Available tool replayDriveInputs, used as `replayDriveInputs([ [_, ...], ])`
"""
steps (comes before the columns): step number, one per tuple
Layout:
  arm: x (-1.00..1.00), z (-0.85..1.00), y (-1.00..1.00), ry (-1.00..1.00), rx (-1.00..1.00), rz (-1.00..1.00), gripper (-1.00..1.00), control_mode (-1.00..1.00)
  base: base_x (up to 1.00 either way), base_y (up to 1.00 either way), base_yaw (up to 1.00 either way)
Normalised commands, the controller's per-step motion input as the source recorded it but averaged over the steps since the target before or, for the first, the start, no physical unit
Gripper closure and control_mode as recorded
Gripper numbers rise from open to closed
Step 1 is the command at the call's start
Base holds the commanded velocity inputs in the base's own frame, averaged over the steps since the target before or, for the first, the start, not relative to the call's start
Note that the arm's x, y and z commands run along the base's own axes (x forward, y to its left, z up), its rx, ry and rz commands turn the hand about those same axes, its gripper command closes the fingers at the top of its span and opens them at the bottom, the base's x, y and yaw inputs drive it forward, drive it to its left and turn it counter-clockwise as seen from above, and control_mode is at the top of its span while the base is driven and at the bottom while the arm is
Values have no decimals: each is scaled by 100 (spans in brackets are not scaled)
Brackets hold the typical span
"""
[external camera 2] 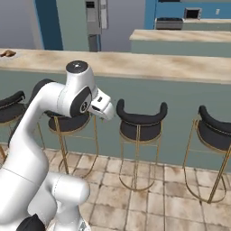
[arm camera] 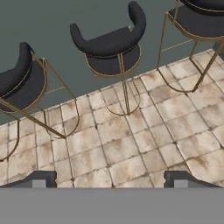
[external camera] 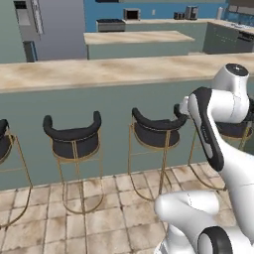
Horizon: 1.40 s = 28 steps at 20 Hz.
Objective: Take the cheese, chicken drumstick, and mushroom from the fridge and place them on the plate on the dining counter to create an appetizer plate.
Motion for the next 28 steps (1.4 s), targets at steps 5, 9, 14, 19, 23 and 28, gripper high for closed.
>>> replayDriveInputs([
  [5, 0, 0, 0, 0, 0, 0, -100, 100, 29, -100, 0],
  [9, 0, 0, 0, 0, 0, 0, -100, 100, 23, -100, 0],
  [14, 0, 0, 0, 0, 0, 0, -100, 100, 16, -100, 0],
  [19, 0, 0, 0, 0, 0, 0, -100, 100, 3, -100, 0],
  [23, 0, 0, 0, 0, 0, 0, -100, 100, 3, -100, 0],
  [28, 0, 0, 0, 0, 0, 0, -100, 100, 7, -100, 0],
])
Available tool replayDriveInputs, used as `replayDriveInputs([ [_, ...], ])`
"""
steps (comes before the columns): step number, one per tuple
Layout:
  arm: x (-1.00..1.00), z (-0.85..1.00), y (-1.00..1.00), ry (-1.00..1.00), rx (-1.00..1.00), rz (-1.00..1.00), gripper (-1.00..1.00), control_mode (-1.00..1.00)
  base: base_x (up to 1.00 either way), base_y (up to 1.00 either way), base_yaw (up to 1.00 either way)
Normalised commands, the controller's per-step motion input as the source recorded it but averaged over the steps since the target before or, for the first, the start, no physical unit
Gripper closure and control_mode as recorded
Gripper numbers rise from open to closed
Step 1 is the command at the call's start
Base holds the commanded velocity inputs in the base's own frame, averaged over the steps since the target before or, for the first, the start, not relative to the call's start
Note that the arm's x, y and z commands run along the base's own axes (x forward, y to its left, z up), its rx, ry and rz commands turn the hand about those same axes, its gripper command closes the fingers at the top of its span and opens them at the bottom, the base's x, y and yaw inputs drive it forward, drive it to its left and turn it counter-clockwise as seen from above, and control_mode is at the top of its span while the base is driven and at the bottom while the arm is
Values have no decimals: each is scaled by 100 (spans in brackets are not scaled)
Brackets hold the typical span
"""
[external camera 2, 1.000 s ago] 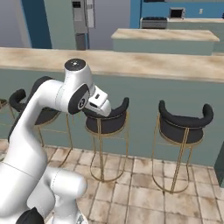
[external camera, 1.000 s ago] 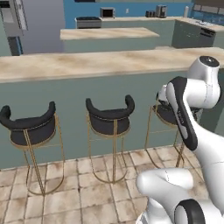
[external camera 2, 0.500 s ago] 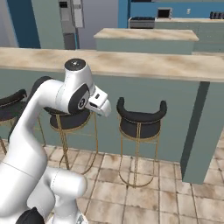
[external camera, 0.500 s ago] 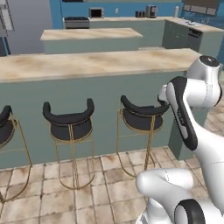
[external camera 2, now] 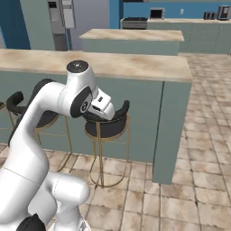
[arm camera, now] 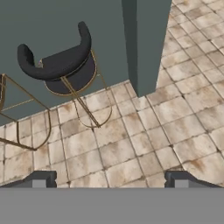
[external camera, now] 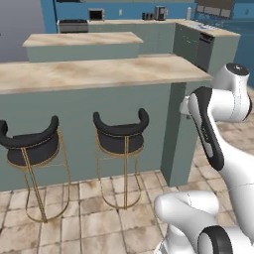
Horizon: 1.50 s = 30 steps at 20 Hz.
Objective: Take the cheese, chicken drumstick, and mushroom from the fridge and place them on the plate on the dining counter to create an appetizer plate.
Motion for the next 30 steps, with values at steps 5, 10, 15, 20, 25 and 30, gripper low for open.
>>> replayDriveInputs([
  [5, 0, 0, 0, 0, 0, 0, -100, 100, 8, -100, 2],
  [10, 0, 0, 0, 0, 0, 0, -100, 100, 0, -100, 0],
  [15, 0, 0, 0, 0, 0, 0, -100, 100, 24, -100, -1],
  [20, 0, 0, 0, 0, 0, 0, -100, 100, 75, -100, -11],
  [25, 0, 0, 0, 0, 0, 0, -100, 100, 100, -84, -12],
  [30, 0, 0, 0, 0, 0, 0, -100, 100, 100, -46, -2],
])
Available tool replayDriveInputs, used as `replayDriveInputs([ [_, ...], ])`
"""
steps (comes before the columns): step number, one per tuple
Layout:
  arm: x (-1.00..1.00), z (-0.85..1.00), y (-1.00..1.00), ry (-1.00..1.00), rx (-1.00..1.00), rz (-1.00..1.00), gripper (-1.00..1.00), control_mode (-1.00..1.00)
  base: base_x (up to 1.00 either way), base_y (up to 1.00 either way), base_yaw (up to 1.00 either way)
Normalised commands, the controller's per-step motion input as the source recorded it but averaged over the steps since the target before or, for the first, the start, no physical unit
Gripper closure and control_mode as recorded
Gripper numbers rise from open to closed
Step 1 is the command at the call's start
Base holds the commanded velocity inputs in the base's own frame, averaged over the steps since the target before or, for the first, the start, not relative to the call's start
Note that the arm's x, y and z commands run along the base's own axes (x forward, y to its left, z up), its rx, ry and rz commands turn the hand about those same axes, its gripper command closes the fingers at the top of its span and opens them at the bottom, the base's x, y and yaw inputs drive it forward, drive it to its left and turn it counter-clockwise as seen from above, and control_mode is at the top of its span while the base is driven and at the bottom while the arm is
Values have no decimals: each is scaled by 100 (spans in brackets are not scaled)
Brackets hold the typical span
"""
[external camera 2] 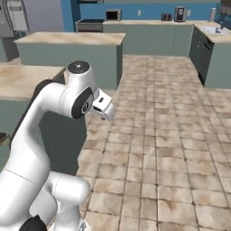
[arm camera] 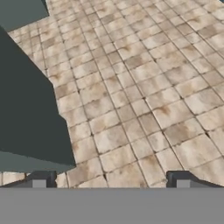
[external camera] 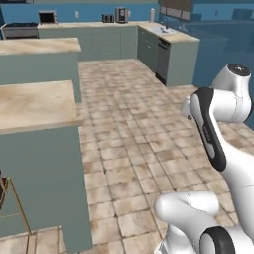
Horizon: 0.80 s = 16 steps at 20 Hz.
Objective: Take the cheese, chicken drumstick, and mushroom from the fridge and place them on the plate on the dining counter to create an appetizer plate.
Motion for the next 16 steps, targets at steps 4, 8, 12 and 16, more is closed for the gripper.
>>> replayDriveInputs([
  [4, 0, 0, 0, 0, 0, 0, -100, 100, 100, -22, 0],
  [8, 0, 0, 0, 0, 0, 0, -100, 100, 100, 0, 0],
  [12, 0, 0, 0, 0, 0, 0, -100, 100, 100, 0, 0],
  [16, 0, 0, 0, 0, 0, 0, -100, 100, 100, 0, 0],
])
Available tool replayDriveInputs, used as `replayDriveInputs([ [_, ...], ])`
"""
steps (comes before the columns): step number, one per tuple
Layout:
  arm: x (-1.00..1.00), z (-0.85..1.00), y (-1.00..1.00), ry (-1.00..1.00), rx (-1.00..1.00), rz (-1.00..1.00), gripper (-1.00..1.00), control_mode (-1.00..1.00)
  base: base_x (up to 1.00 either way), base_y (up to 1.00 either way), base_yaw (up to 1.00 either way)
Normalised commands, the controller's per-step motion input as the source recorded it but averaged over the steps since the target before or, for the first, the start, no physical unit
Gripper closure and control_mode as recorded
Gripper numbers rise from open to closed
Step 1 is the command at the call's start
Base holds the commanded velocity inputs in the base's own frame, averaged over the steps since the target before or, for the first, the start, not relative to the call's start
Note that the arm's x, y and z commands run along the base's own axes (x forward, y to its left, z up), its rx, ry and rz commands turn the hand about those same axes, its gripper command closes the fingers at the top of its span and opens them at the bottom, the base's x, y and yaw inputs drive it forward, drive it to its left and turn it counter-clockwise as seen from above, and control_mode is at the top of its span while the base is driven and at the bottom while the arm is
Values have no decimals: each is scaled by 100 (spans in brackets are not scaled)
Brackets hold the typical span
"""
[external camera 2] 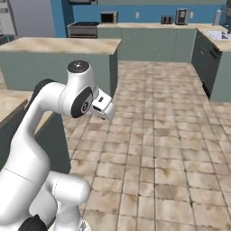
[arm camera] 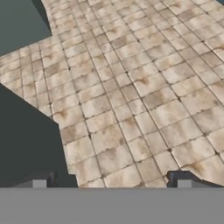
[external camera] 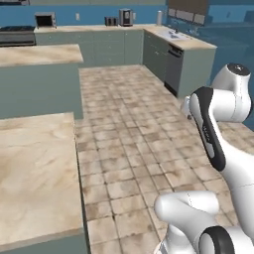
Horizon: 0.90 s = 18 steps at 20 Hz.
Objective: Take the cheese, chicken drumstick, and mushroom from the fridge and place them on the plate on the dining counter to create an appetizer plate.
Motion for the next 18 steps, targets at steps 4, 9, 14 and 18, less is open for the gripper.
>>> replayDriveInputs([
  [4, 0, 0, 0, 0, 0, 0, -100, 100, 100, 9, 0],
  [9, 0, 0, 0, 0, 0, 0, -100, 100, 100, 5, 0],
  [14, 0, 0, 0, 0, 0, 0, -100, 100, 100, 5, -3],
  [18, 0, 0, 0, 0, 0, 0, -100, 100, 100, 7, -12],
])
